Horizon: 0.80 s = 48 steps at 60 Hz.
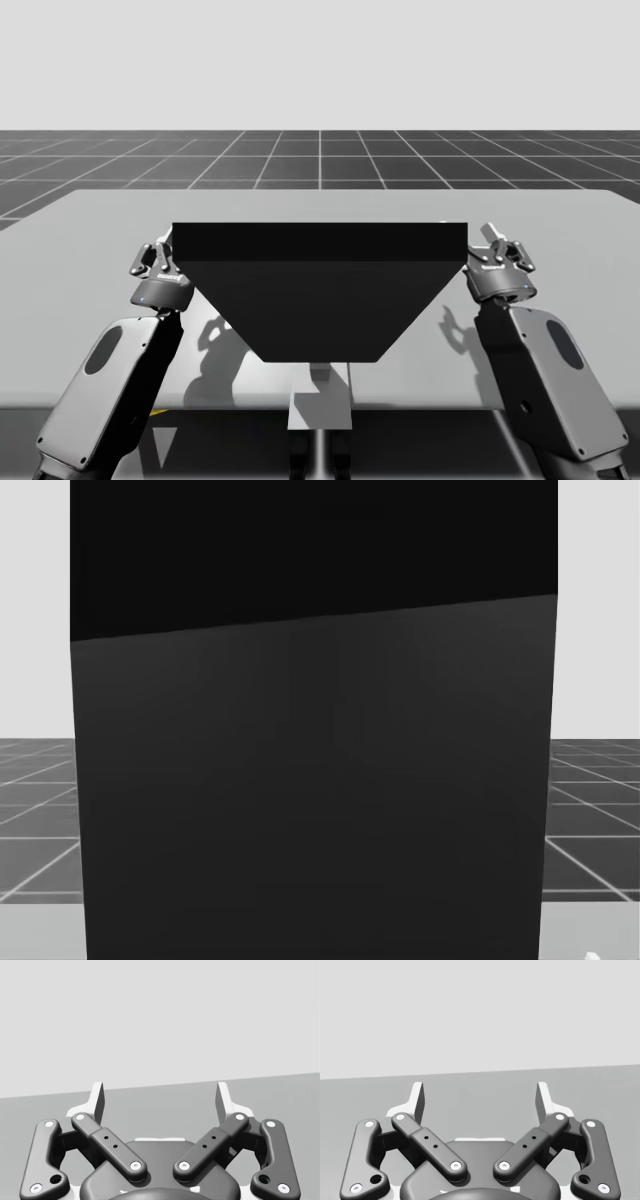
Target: Reach around the screen and pick up the object behind it.
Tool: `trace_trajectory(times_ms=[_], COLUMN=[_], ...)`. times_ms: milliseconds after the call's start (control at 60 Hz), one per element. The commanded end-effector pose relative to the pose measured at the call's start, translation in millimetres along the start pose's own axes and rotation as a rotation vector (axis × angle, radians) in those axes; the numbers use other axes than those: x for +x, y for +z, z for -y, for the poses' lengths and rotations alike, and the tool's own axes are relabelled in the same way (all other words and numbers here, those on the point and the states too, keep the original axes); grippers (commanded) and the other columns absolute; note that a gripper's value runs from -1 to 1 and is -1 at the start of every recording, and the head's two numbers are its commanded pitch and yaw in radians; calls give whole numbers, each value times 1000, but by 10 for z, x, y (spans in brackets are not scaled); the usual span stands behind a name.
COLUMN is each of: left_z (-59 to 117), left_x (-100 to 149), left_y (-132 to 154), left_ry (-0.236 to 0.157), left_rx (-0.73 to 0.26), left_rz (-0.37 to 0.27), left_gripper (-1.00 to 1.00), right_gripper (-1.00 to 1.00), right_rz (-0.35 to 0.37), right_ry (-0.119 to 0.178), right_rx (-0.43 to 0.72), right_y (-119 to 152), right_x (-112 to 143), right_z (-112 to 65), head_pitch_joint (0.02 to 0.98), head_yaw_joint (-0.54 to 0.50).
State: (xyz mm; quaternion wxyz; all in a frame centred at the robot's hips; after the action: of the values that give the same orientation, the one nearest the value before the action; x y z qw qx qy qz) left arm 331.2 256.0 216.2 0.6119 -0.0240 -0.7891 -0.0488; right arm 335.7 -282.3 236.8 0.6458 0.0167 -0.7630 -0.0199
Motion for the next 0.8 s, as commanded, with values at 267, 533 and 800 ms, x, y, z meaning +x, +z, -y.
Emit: trace_trajectory(times_ms=[267, 533, 800], left_z=[29, 3, -325], left_x=[-20, 49, 160], left_y=[17, 227, 632], left_ry=[3, -52, -74], left_rx=[-22, -243, -503], left_rz=[-35, -116, -144], left_gripper=[-1000, -1000, -1000], right_gripper=[-1000, -1000, -1000], right_rz=[-31, -172, -117], right_ry=[13, -2, 113], right_rx=[52, 267, 591], right_y=[22, 178, 646], right_x=[-23, -15, -59], right_z=[-75, -84, 227], head_pitch_joint=[105, 124, 141], head_yaw_joint=[-14, -16, -18])
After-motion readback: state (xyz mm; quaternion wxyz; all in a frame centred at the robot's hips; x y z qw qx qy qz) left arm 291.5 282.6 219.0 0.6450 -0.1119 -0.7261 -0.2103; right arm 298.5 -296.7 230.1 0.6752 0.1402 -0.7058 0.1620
